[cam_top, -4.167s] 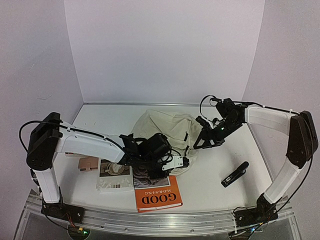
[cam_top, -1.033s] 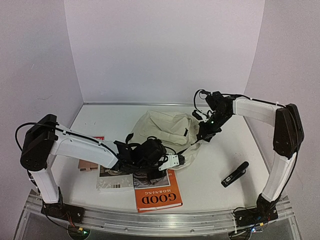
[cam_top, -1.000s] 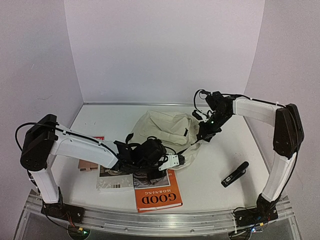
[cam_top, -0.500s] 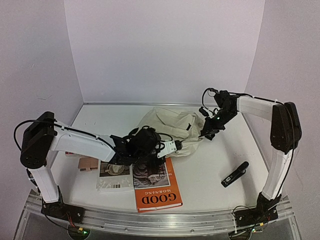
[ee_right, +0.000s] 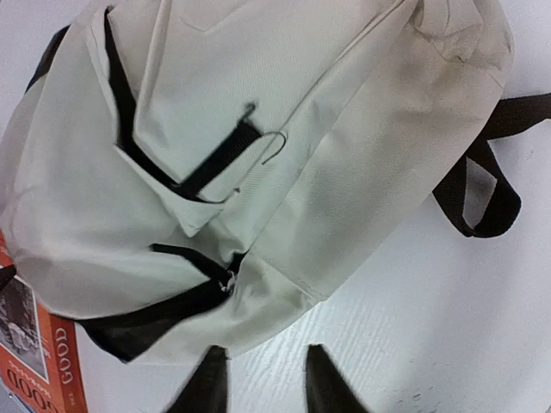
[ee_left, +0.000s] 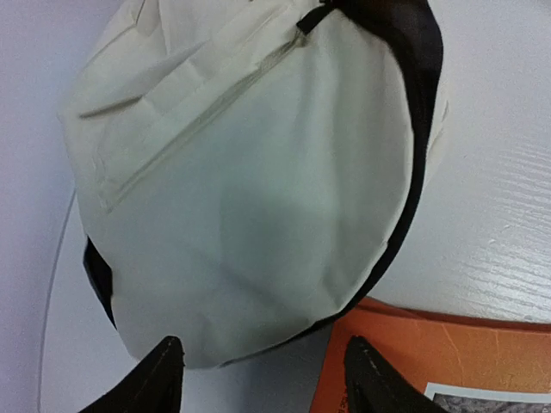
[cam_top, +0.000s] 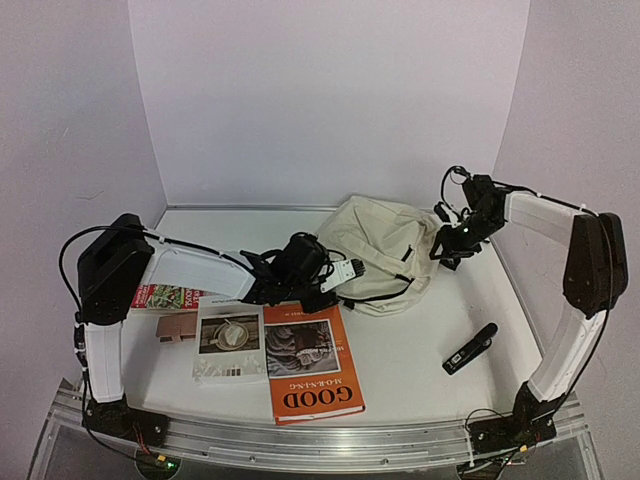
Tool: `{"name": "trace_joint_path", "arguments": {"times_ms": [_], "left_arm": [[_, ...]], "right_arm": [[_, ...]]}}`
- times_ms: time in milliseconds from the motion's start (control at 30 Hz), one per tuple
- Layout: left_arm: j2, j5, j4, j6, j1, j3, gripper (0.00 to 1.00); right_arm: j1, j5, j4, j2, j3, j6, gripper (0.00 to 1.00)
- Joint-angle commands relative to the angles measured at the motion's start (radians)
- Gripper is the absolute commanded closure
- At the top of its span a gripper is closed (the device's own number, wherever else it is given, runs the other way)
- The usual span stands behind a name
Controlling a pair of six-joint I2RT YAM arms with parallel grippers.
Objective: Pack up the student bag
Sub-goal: Unzip the student bag at the center of the board, then pick up the book from the center of the board.
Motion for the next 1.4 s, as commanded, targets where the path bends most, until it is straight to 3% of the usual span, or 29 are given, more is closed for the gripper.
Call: {"name": "trace_joint_path", "arguments": {"times_ms": [0,67,167,433,800,933,1067,1367], "left_arm": [[-0.109,-0.008,-0.174,-0.285,0.012,0.054,0.27],[-0.188,0.028,-0.214,-0.441,0.012,0.006,0.17],[-0.318,0.075,-0.235,-0.643,0.01,-0.104,0.12],[-0.624,0.102,-0.099,-1.112,-0.02,-0.459,0.12],[-0.589,-0.076,-0.087,-1.543,-0.286,-0.568,0.16],[-0.586,-0.224,-0.254,-1.655,-0.381,-0.502,0.15],[-0.555,-0.226,-0.374,-1.796,-0.417,-0.474,0.15],[-0.564,-0.216,-0.4,-2.07,-0.439,-0.582,0.18]], "right_arm": [[-0.007,-0.035,-0.002,-0.067,0.003,0.035,0.28],[0.002,-0.097,-0.015,-0.111,-0.011,0.058,0.21],[0.06,-0.183,-0.027,-0.163,-0.051,0.082,0.17],[0.283,-0.305,-0.02,-0.165,-0.156,0.09,0.16],[0.394,-0.33,0.033,-0.092,-0.236,0.09,0.16],[0.408,-0.332,0.049,-0.094,-0.262,0.09,0.16],[0.421,-0.328,0.051,-0.092,-0.269,0.09,0.16],[0.435,-0.316,0.053,-0.095,-0.278,0.09,0.16]]}}
